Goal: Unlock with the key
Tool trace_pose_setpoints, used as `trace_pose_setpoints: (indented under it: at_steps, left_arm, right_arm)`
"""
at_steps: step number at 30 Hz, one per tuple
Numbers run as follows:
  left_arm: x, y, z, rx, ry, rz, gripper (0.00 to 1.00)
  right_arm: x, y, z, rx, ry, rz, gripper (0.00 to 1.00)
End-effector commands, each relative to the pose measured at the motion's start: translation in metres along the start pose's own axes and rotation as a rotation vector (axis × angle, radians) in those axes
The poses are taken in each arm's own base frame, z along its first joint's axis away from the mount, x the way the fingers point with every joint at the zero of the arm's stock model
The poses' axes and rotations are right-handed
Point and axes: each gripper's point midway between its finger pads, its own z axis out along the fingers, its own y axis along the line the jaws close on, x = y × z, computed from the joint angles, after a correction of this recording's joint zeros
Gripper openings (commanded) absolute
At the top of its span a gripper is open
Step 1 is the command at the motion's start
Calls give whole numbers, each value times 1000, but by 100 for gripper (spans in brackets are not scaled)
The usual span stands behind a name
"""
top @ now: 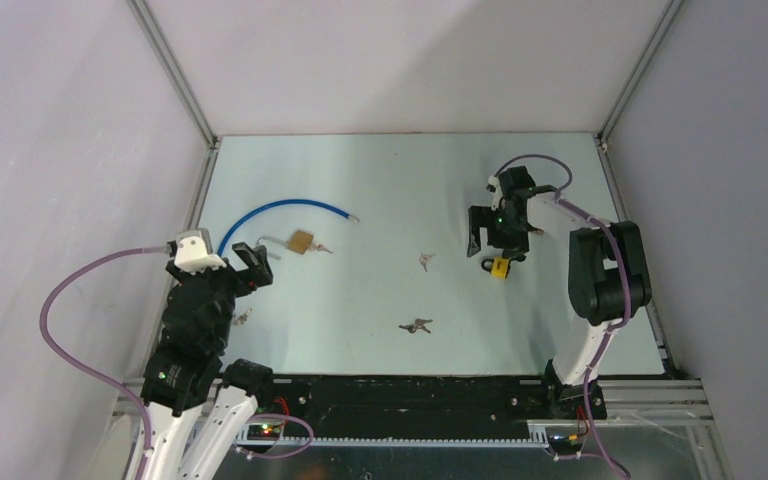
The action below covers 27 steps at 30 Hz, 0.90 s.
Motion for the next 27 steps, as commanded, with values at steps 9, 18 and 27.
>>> trace_pose_setpoints:
  at_steps: [9, 18, 27]
  left_arm:
    - [-5, -5, 0, 28, -24, 5, 98]
    - [-2, -4, 3, 19, -11, 8, 98]
    - [4, -5, 8, 16, 15, 16, 98]
  right_arm:
    - [44, 2, -15, 145, 11, -12, 97]
    - [61, -1, -4, 275, -8, -52, 87]
    - [52, 3, -6, 343, -112, -83, 42]
